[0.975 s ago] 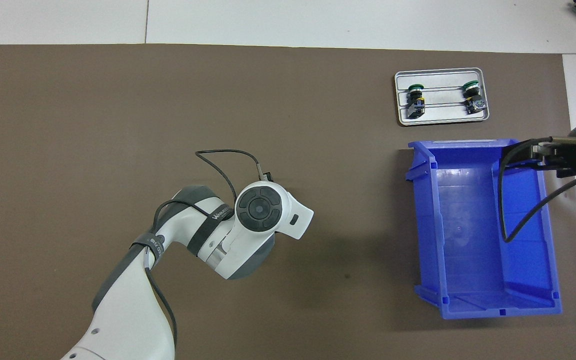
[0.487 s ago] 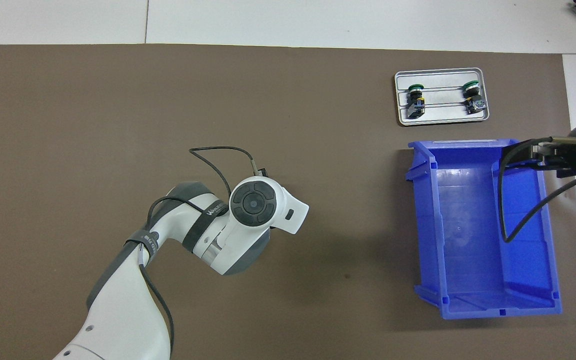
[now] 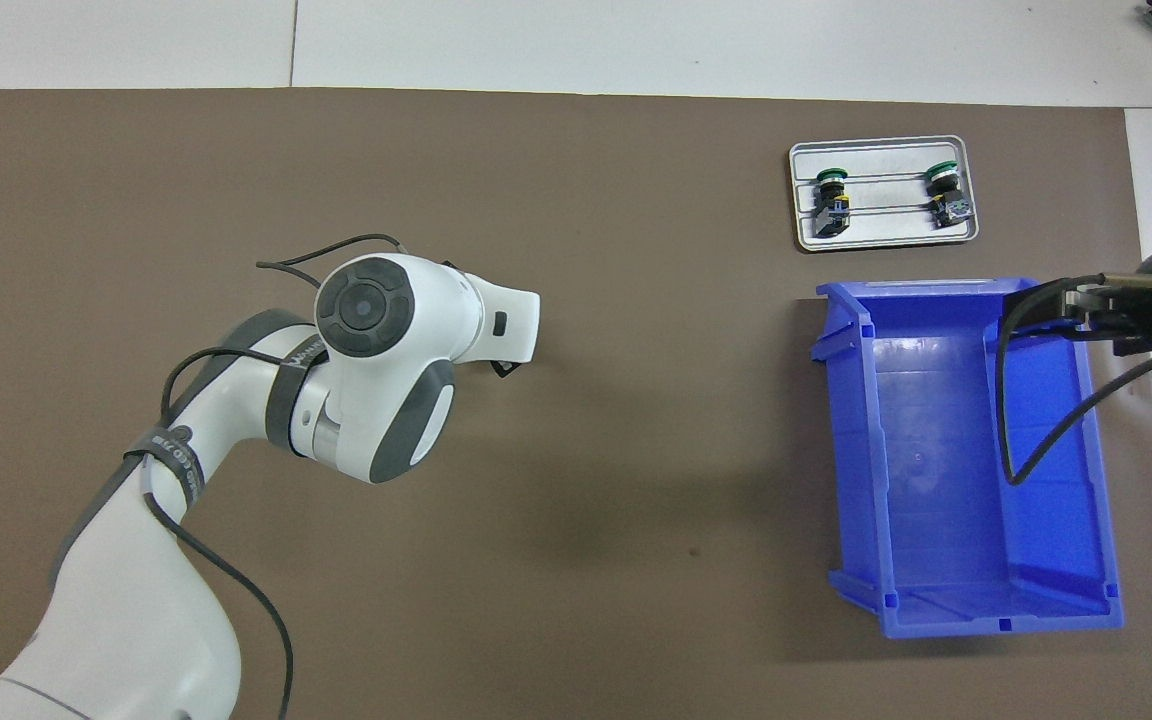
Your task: Place and press button with both arms
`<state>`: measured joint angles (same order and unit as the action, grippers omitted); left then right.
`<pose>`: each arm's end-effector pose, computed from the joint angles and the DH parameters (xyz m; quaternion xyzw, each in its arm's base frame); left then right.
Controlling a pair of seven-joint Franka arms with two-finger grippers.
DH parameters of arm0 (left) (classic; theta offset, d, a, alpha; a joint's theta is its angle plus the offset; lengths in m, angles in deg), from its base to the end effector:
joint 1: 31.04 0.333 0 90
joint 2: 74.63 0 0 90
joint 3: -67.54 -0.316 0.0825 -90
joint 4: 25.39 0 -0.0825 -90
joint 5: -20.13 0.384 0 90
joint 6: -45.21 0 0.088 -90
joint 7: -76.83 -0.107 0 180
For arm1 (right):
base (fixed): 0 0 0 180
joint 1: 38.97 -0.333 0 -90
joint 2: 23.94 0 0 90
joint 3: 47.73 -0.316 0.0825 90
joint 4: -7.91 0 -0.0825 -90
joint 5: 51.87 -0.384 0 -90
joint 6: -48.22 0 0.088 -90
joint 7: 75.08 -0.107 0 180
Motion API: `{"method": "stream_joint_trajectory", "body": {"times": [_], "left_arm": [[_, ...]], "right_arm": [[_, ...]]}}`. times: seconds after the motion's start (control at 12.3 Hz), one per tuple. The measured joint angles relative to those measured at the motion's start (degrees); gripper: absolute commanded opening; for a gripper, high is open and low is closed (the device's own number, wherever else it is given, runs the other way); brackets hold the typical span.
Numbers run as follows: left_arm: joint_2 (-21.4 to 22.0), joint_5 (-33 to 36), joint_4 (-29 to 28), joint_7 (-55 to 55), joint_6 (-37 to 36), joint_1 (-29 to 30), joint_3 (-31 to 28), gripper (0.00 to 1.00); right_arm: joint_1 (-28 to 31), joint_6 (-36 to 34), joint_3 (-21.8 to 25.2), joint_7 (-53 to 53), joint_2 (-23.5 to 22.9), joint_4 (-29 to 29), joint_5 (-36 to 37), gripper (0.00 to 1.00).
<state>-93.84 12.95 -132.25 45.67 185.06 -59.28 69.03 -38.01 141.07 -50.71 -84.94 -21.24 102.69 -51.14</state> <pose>0.5665 -0.3224 0.3620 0.8762 -0.4641 0.1202 0.0485 0.5434 0.0185 0.6152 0.9976 -0.0681 0.0074 0.0069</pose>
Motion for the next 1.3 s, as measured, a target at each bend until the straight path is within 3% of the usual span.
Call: {"method": "stream_joint_trajectory", "body": {"times": [0.49,0.89,1.06,1.3], "left_arm": [[5.9,-25.8,3.1,-15.7,-13.6,12.2,0.0,0.00],[10.0,-34.6,2.9,-30.8,-30.7,25.6,-0.2,0.05],[12.1,-38.1,0.6,-40.1,-35.6,32.0,-0.3,0.06],[16.2,-44.9,-9.2,-55.0,-36.3,38.6,-0.4,0.06]], "right_arm": [[0.0,0.0,0.0,0.0,0.0,0.0,0.0,1.00],[0.0,0.0,0.0,0.0,0.0,0.0,0.0,1.00],[0.0,0.0,0.0,0.0,0.0,0.0,0.0,1.00],[0.0,0.0,0.0,0.0,0.0,0.0,0.0,1.00]]}}
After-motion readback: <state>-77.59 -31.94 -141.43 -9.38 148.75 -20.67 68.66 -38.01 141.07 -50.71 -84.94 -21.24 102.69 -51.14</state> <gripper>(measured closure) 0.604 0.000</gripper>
